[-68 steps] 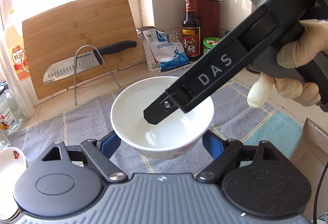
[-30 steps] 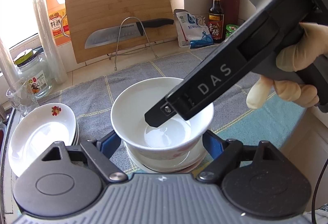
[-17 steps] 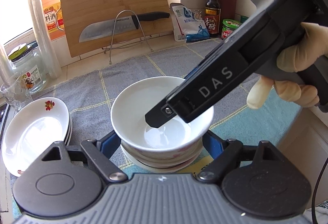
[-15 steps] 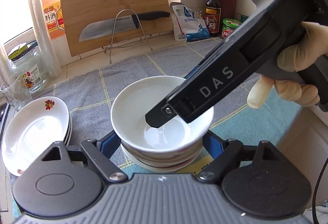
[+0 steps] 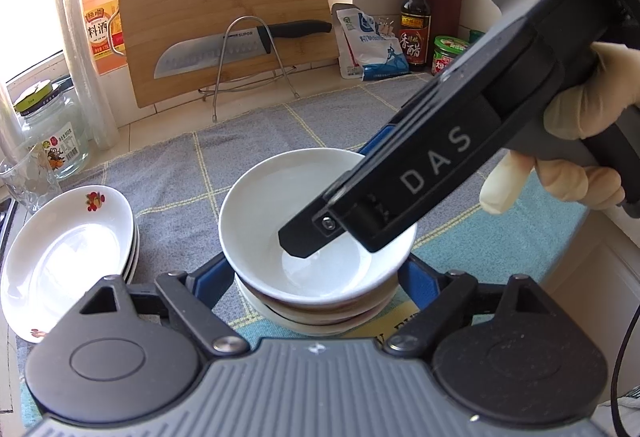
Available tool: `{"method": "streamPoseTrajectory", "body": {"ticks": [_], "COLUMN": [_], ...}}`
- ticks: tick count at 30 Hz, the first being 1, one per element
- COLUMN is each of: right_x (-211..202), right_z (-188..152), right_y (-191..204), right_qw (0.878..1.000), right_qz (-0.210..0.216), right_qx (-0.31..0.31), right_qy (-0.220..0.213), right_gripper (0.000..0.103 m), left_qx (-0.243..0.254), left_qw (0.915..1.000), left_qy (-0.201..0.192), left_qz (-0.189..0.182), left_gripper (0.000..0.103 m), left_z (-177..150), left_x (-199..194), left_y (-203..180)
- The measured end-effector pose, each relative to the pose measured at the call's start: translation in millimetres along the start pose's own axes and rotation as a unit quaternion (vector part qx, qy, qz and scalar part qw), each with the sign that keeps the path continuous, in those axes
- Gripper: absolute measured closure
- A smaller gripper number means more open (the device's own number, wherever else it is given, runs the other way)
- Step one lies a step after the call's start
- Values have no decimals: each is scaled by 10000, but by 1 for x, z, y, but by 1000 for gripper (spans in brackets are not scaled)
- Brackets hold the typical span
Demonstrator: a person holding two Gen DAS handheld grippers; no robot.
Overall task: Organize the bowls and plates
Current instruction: 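Lower the pink-print bowl onto the bowl stack and open the right tool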
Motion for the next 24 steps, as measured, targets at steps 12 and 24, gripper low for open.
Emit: {"method": "streamPoseTrajectory", "body": {"ticks": [12,24], "right_x": [-11,-31], "right_z": [-2,-24], "right_y": [-7,8], "right_qw": [9976,9906], "right_qz": [-638,-1124], "right_qx": [-83,-614], "right_qy": [-265,-485], "right_gripper": [0,0], "left_qx": [132,886], "left_qw": [9998,9947], "left_qy": [-80,-273], "left_qz": [-111,-449], "left_gripper": [8,7], "left_z": [-9,-25], "left_x": [-6,-8], "left_y": [3,17]}}
Point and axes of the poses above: each gripper's, at about its wrist camera, not at the fingertips, and x roughly the way its jaws point, y to its left, z to its top, the point moved 3 cm from there along x, roughly the way its jaws point, and after that the axes turned 11 degrees about y, right-handed, at the moved point
